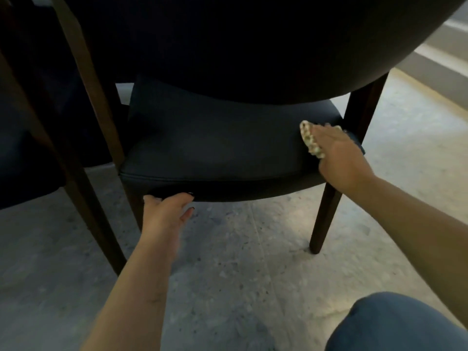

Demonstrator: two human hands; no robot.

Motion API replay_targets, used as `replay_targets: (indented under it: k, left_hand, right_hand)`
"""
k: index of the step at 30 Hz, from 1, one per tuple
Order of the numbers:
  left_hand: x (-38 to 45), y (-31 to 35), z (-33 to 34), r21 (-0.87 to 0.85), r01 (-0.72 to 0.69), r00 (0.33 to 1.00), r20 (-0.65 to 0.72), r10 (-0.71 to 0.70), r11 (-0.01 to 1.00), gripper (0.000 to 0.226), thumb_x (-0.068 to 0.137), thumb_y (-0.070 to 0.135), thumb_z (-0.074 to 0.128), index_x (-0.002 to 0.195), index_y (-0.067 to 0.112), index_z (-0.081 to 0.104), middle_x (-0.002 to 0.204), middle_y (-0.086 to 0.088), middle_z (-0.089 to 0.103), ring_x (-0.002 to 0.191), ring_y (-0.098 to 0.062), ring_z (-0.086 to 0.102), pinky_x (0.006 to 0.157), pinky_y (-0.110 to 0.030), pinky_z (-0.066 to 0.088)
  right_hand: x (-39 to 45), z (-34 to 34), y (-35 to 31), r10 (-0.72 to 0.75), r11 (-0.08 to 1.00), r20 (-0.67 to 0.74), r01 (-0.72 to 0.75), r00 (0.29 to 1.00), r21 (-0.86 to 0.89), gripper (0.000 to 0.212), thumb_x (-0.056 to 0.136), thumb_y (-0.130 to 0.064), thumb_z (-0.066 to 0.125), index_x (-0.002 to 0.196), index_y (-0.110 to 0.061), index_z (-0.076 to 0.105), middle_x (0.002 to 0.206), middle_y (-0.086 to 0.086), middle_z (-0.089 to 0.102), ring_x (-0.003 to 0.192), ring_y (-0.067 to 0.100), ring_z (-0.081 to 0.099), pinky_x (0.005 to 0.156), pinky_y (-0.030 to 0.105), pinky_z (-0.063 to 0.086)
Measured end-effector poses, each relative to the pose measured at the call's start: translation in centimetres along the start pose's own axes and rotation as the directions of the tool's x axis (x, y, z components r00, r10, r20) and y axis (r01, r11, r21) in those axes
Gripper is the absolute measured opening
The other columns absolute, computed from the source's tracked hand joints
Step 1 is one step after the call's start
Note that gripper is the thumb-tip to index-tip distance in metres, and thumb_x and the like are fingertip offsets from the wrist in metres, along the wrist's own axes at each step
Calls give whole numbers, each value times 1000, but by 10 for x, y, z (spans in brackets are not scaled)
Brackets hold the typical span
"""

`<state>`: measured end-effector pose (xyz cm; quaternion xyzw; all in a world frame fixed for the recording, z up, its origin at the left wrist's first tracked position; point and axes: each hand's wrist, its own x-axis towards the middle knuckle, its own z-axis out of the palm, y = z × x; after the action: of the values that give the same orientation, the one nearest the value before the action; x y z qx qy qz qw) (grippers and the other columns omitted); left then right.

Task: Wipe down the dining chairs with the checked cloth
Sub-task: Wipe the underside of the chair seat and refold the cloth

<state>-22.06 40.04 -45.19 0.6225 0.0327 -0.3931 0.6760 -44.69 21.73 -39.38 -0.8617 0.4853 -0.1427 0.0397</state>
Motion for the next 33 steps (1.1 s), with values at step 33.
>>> replay_targets:
  k: [33]
  left_hand:
    - [-15,-12,26,-276,221,971,153,-184,935,17,82,12,58,99,15,59,96,-3,64,104,-24,64,78,-38,50]
  right_hand:
    - [-56,83,-71,-85,921,-411,230,907,316,63,82,12,51,142,3,36,152,19,29,145,36,15,117,53,15]
